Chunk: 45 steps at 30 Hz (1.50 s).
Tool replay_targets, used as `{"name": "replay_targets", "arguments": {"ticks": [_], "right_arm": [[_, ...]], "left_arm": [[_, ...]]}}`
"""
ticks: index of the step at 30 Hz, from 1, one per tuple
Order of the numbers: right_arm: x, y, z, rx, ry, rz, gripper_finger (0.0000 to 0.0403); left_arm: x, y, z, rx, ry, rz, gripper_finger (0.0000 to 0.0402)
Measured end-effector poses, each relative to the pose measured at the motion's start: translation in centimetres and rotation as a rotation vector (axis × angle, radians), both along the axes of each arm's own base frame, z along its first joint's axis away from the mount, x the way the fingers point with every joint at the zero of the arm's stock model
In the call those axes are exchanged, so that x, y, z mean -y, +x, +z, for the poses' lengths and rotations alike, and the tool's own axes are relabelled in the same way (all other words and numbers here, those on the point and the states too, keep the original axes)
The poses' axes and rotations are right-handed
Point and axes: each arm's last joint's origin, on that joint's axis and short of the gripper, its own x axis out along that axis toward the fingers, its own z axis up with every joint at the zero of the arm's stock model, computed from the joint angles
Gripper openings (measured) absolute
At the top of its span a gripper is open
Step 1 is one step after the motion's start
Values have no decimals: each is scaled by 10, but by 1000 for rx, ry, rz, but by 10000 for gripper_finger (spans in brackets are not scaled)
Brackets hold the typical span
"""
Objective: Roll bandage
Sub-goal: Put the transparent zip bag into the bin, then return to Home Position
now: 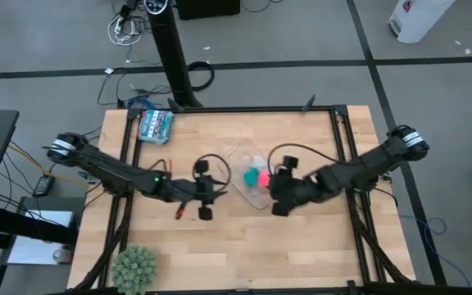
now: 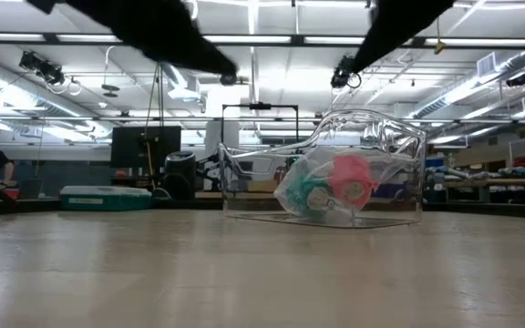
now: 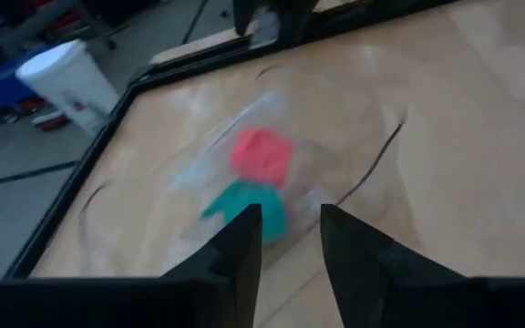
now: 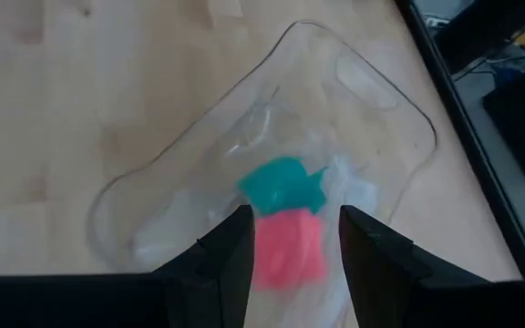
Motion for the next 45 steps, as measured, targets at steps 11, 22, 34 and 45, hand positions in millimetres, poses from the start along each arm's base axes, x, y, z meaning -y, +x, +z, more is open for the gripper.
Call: {"name": "replay_targets", "arguments": {"ticks": [11,22,34,45], "right_arm": [[77,54,-52,-215,51,13,151],[93,75,-88,-296,122,147,151],[75,51,-30,-111,114,103,151],[49,-23,-12,255,193,255,151]], "left_arm": [[-13,-36,-10,9,65,40,120],[-14,-38,-5,125,5,52,119],[-13,-38,-3,166,-76,87,119],[2,-41,2,189,-86,-77,119]]}}
